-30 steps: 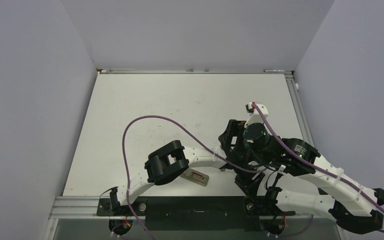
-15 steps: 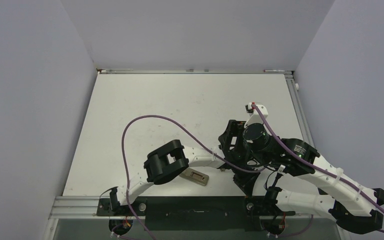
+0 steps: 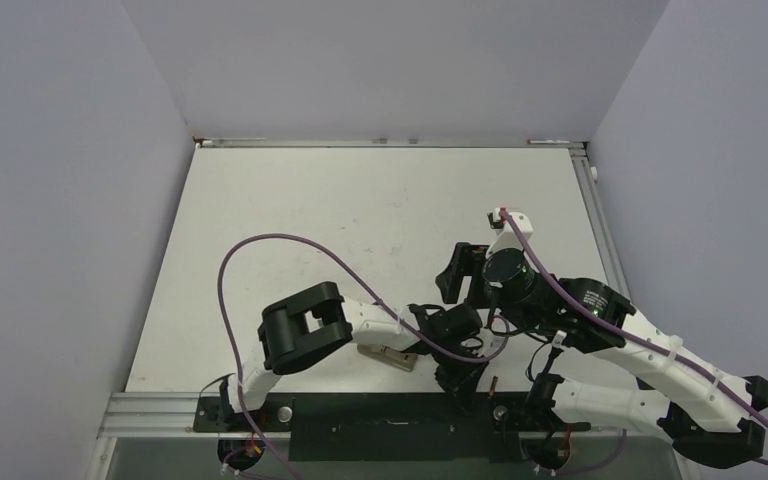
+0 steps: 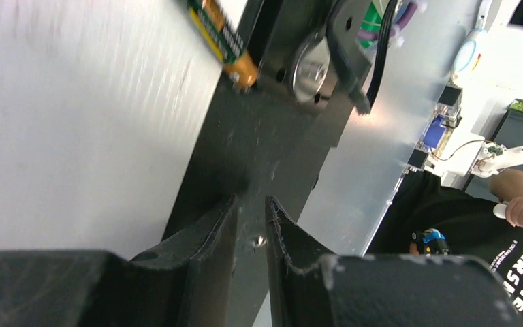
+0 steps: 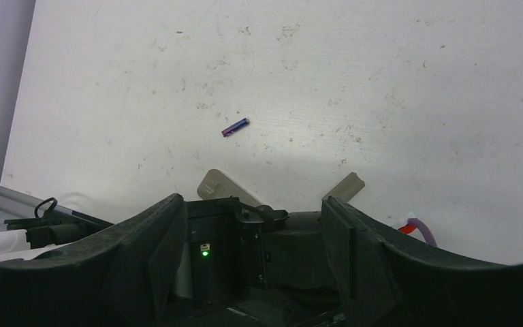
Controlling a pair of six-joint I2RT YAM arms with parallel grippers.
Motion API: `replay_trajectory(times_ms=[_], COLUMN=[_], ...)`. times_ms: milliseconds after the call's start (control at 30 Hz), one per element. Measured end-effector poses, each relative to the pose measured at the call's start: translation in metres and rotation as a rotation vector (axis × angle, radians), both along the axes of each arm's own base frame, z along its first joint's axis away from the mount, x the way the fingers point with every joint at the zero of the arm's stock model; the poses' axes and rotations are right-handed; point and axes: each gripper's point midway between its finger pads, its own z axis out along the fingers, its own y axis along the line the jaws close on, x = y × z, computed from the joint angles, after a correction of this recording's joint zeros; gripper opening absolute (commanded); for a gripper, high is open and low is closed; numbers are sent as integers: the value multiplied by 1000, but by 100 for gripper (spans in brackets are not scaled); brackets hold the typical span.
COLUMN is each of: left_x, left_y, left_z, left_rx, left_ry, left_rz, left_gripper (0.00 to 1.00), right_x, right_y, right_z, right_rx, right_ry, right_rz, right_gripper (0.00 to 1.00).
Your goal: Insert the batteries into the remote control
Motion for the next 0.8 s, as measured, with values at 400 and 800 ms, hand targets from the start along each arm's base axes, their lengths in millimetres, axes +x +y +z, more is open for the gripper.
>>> replay_trajectory(times_ms=[400, 800], left_x=[2, 29], left_y=[39, 68], left_z=[0, 16], left_rx=[75, 68], left_ry=[40, 3], left_rz=[68, 166], left_gripper=[26, 42], right_x=[-1, -12], right_y=[-1, -40], right_z=[0, 3], right_rx=[11, -14], right_ry=[7, 24], right_rz=[-9, -108], right_gripper=[71, 71])
